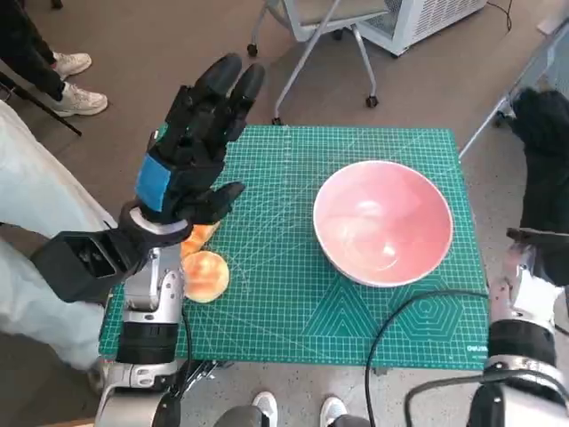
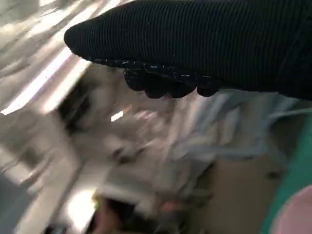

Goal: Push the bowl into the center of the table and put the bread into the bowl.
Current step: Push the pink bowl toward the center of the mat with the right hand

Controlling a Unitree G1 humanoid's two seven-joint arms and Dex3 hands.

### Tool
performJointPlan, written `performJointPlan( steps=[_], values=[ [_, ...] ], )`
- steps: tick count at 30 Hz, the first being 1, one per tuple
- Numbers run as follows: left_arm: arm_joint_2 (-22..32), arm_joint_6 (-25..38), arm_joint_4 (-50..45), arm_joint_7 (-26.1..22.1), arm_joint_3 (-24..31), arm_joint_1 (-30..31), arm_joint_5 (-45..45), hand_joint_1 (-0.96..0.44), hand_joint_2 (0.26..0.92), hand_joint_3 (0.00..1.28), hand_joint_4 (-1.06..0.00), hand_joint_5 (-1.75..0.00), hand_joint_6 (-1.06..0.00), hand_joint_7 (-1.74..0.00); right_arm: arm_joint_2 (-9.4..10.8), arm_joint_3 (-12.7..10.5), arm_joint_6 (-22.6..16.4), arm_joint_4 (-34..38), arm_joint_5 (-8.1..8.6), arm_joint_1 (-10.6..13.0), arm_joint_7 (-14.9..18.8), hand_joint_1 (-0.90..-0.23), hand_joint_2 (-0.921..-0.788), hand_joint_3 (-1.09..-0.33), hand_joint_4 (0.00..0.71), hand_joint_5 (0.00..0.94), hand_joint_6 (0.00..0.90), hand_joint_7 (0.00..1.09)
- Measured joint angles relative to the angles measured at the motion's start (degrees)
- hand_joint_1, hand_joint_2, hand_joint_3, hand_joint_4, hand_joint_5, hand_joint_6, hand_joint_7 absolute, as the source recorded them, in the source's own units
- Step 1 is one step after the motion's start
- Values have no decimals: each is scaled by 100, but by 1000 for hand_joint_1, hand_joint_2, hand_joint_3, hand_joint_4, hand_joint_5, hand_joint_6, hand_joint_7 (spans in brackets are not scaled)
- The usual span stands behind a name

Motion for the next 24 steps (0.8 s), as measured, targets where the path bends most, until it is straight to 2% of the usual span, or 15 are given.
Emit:
performJointPlan(
  steps=[7,15,16,20,24],
  values=[
    [29,-44,38,0,30,0,8,-623,921,418,-100,-2,1,-402,12,-13,373,564,-92,-32,-285,-589,-921,-814,101,4,145,229],
    [78,-104,78,-2,70,0,7,-621,921,421,-98,0,1,-382,108,-82,970,856,-103,-42,-332,-604,-921,-786,118,7,160,213],
    [97,-114,100,-3,81,0,6,-622,921,421,-98,0,1,-381,193,-110,1165,935,-103,-44,-349,-604,-921,-787,119,7,162,214],
    [145,-119,98,-4,108,1,1,-629,921,418,-98,0,1,-378,295,-187,1545,1012,-94,-151,-367,-607,-921,-800,123,7,171,216],
    [159,-126,87,-4,114,10,1,-633,921,417,-99,-1,1,-377,508,-272,1783,1064,-49,-184,-368,-607,-921,-804,119,4,171,214]
  ],
)
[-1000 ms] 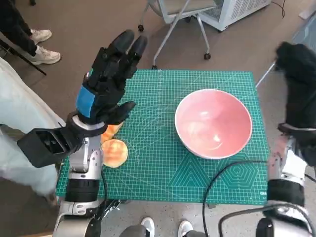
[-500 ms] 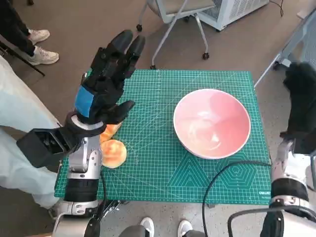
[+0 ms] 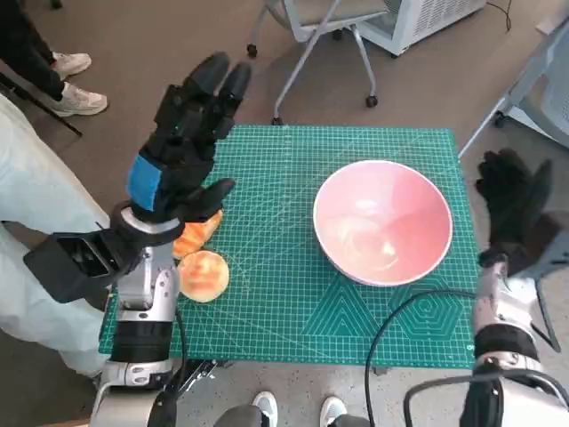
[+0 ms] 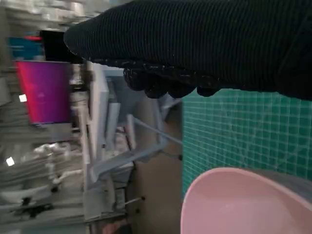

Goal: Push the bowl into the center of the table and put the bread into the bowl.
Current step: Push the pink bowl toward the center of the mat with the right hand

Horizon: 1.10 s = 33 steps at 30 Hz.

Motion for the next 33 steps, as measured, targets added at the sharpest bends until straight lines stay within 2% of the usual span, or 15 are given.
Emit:
performJointPlan(
  steps=[5,11,18,24,33],
  values=[
    [44,-5,-19,0,27,52,-2,-633,921,421,-92,0,1,-358,264,-86,102,11,66,-41,12,-612,-921,-802,119,3,171,210],
    [135,-16,-52,7,89,148,-4,-633,921,421,-91,0,1,-353,507,-196,196,16,172,-158,129,-619,-921,-766,116,1,184,215],
    [213,-22,-212,74,140,275,3,-633,921,443,-93,-1,1,-363,770,-233,256,23,175,-316,283,-601,-921,-756,83,0,181,210],
    [277,-23,-359,181,177,347,31,-633,921,447,-100,-5,-11,-382,909,-233,302,46,166,-403,384,-588,-921,-773,61,0,174,201],
    [351,-16,-533,354,194,490,104,-637,921,446,-103,-5,-7,-397,1052,-214,442,85,126,-487,425,-577,-921,-758,70,6,171,188]
  ],
)
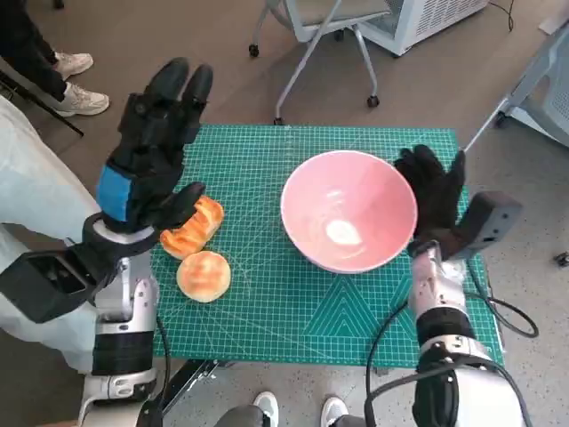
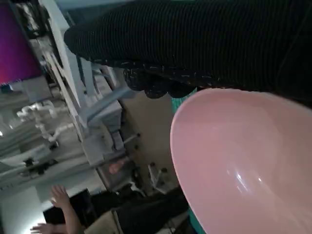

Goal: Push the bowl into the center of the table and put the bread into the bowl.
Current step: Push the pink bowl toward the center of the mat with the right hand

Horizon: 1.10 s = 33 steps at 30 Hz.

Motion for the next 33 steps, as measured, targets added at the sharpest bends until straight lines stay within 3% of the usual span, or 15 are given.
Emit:
performJointPlan(
  steps=[13,22,28,33],
  values=[
    [64,14,-258,170,0,241,85,-625,921,472,-99,-1,1,-376,155,-13,108,14,-2,-152,2,-570,-921,-739,89,10,173,172],
    [64,14,-341,291,0,326,118,-626,921,477,-97,-1,1,-362,117,-9,89,7,-6,-210,64,-568,-921,-762,100,10,184,167],
    [64,14,-340,335,-2,324,118,-630,921,478,-94,0,1,-357,0,53,-202,-85,-34,-273,244,-559,-921,-800,90,2,179,160],
    [60,16,-291,365,-23,302,135,-643,921,477,-94,0,1,-355,-153,200,-786,-269,-157,-326,359,-558,-921,-813,98,5,186,165]
  ],
)
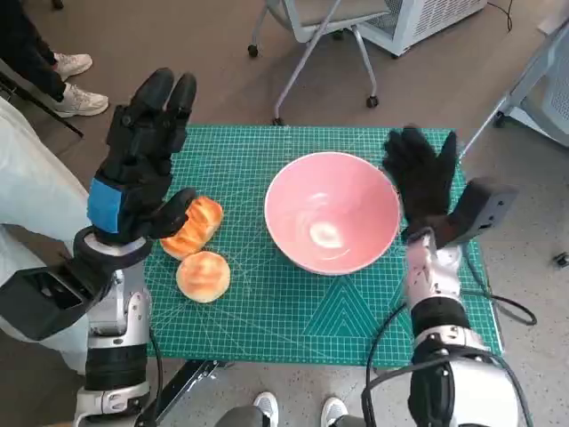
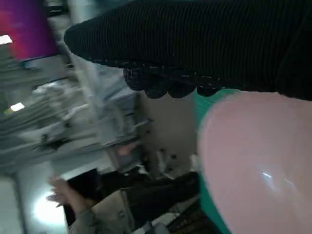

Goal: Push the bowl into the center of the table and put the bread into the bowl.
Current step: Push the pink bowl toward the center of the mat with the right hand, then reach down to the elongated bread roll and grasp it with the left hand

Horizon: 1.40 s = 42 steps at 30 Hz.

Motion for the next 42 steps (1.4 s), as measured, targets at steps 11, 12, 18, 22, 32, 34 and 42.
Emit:
performJointPlan(
  steps=[11,12,18,22,32,34,42],
  values=[
    [-78,-2,331,1,-92,-173,5,-646,921,477,-95,-1,-1,-364,-200,338,-1477,-700,-182,8,284,-630,-921,-777,142,17,206,189],
    [-87,-1,346,0,-106,-189,5,-646,921,477,-95,-1,-1,-366,-199,352,-1548,-800,-155,20,357,-631,-921,-776,142,17,206,190],
    [-179,-2,367,-45,-192,-275,-4,-642,921,477,-97,-1,1,-375,-140,521,-1771,-1812,186,320,932,-627,-921,-764,148,17,218,207],
    [-207,-1,448,-131,-206,-348,-50,-640,921,476,-97,-1,1,-379,-83,729,-1662,-2721,462,706,1261,-632,-921,-757,162,21,218,218],
    [-230,44,568,-259,-210,-524,-119,-647,921,427,-110,-6,1,-399,-43,1130,-1271,-4018,860,1376,1756,-641,-921,-760,181,1,52,536],
    [-234,50,568,-272,-219,-540,-119,-647,921,426,-111,-7,1,-398,-44,1174,-1213,-4120,880,1411,1796,-643,-921,-759,184,2,42,554],
    [-244,104,559,-313,-252,-584,-119,-650,921,426,-112,-6,1,-390,-43,1222,-1076,-4352,867,1561,1796,-649,-921,-746,195,6,26,578]
  ],
)
